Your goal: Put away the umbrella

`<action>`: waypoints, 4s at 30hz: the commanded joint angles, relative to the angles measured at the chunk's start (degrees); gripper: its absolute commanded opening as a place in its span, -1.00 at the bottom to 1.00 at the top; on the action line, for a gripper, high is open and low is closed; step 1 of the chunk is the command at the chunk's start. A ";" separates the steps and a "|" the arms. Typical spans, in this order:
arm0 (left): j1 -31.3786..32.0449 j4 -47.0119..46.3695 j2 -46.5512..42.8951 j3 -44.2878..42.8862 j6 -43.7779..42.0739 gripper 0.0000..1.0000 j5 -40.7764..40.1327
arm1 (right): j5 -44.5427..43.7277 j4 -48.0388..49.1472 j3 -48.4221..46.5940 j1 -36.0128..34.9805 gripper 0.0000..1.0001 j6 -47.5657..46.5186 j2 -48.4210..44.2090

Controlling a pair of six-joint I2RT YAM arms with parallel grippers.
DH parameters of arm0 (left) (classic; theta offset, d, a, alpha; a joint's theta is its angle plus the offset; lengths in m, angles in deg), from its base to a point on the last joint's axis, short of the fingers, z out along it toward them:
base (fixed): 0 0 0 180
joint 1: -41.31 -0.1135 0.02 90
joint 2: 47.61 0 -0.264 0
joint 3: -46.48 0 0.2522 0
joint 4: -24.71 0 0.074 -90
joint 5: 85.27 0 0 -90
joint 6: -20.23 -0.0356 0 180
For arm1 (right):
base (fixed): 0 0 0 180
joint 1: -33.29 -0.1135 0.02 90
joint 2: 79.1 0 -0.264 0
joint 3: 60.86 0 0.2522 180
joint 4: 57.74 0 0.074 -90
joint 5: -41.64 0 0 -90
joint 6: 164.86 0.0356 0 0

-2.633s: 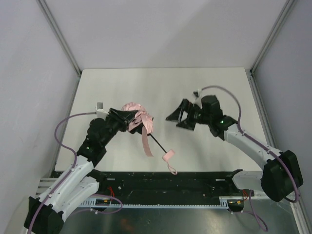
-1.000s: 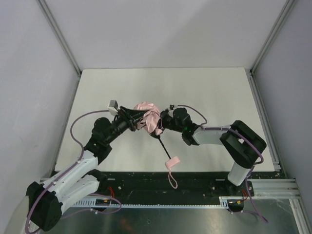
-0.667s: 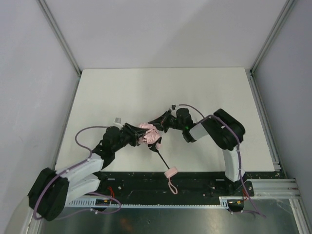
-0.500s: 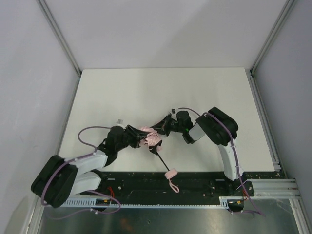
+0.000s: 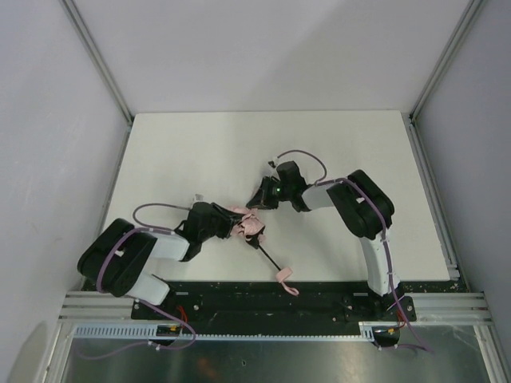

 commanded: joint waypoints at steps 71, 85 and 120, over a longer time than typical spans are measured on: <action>-3.97 13.76 1.11 -3.36 -6.09 0.99 -3.16 | -18.70 -0.86 17.11 -14.74 -1.00 -47.92 -10.29; -0.52 15.63 6.12 -4.25 -1.01 0.99 -14.22 | 11.70 4.77 14.48 -3.91 -1.00 -35.12 -2.63; 0.21 4.53 6.33 -3.16 -4.96 -1.00 -6.65 | -4.37 -24.23 7.54 -1.89 0.60 -26.45 -26.20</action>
